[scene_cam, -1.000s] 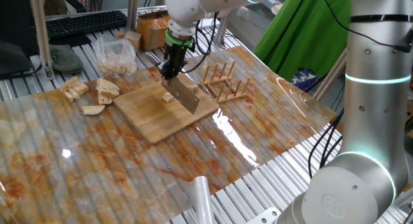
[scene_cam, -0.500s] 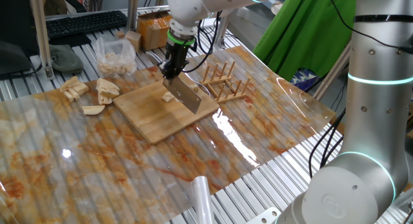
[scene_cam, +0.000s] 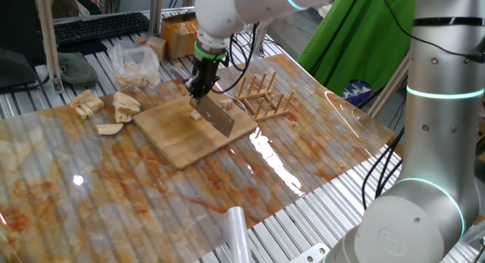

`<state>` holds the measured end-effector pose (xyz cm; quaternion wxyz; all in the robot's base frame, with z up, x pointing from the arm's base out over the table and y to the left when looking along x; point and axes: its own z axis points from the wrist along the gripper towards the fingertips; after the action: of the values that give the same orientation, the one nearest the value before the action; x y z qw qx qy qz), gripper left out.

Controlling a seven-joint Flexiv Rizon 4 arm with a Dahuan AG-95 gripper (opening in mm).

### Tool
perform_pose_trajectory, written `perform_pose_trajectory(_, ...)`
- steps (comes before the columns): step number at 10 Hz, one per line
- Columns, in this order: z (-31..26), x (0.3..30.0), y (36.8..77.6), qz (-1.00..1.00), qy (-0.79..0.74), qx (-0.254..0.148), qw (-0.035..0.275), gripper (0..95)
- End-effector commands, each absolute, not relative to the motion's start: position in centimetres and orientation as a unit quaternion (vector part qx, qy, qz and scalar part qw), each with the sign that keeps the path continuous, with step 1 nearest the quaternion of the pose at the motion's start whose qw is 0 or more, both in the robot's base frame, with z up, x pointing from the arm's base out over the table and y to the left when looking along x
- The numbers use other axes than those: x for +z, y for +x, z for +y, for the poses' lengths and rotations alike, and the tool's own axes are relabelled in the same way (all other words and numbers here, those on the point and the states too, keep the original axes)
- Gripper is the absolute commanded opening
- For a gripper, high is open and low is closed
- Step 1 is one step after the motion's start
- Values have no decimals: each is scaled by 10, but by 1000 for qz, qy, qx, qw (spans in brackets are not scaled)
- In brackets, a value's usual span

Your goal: Slice the lotus root

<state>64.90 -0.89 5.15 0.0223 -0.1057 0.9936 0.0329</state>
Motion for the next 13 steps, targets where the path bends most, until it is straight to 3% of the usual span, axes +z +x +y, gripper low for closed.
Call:
perform_pose_trajectory(1,-10,30,654,994,-100,39,33,0)
perform_pose_trajectory(3,-4,35,652,995,-77,63,26,0)
perform_pose_trajectory(5,0,46,652,996,-80,34,19,0)
perform_pose_trajectory(9,-5,58,648,996,-75,36,17,0)
perform_pose_trajectory(10,-4,55,649,996,-75,37,35,0)
perform_pose_trajectory(13,2,36,650,996,-70,44,40,0)
